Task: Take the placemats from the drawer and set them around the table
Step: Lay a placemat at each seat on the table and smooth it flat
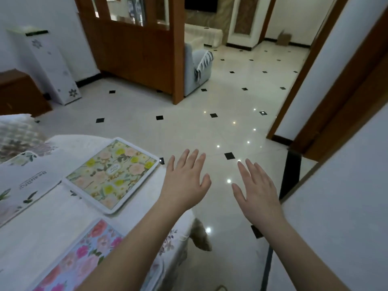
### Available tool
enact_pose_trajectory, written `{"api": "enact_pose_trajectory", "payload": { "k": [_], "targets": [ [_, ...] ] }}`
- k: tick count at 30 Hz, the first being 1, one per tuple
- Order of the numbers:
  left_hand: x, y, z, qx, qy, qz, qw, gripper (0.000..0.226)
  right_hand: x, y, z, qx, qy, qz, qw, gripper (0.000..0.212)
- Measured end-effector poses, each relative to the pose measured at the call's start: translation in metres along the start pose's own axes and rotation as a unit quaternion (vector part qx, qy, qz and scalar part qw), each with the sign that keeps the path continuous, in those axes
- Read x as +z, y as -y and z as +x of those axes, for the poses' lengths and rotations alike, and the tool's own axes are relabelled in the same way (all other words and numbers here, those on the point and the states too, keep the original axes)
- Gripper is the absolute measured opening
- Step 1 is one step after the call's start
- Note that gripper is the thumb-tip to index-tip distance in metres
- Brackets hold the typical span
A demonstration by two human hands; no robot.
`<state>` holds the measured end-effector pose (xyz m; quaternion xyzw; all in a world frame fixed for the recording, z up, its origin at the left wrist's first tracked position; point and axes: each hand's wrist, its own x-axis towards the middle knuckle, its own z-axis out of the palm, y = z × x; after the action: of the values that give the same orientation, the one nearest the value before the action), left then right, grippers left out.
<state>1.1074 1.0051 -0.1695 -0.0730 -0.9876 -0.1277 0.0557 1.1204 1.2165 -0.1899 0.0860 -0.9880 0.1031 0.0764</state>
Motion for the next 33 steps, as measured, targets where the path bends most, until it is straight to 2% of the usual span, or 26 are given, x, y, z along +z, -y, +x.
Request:
{"api": "enact_pose_trajectory", "payload": {
  "k": [8, 20, 27, 33],
  "targets": [
    [0.016, -0.050, 0.067, 0.014, 0.004, -0.012, 1.000, 0.061, -0.009, -0.064, 0.037, 0.041, -0.011, 0.000, 0.999, 0.063],
    [0.011, -0.076, 0.144, 0.022, 0.006, 0.061, 0.998, 0.070, -0.022, -0.139, 0.098, 0.045, -0.011, 0.034, 0.998, 0.061],
    [0.012, -0.094, 0.169, 0.024, 0.012, 0.078, 0.997, 0.063, -0.030, -0.157, 0.130, 0.031, 0.001, -0.001, 1.000, 0.061],
    [0.024, -0.098, 0.203, 0.023, 0.018, 0.075, 0.997, 0.069, -0.026, -0.157, 0.173, 0.016, 0.017, -0.026, 0.999, 0.062]
  ]
}}
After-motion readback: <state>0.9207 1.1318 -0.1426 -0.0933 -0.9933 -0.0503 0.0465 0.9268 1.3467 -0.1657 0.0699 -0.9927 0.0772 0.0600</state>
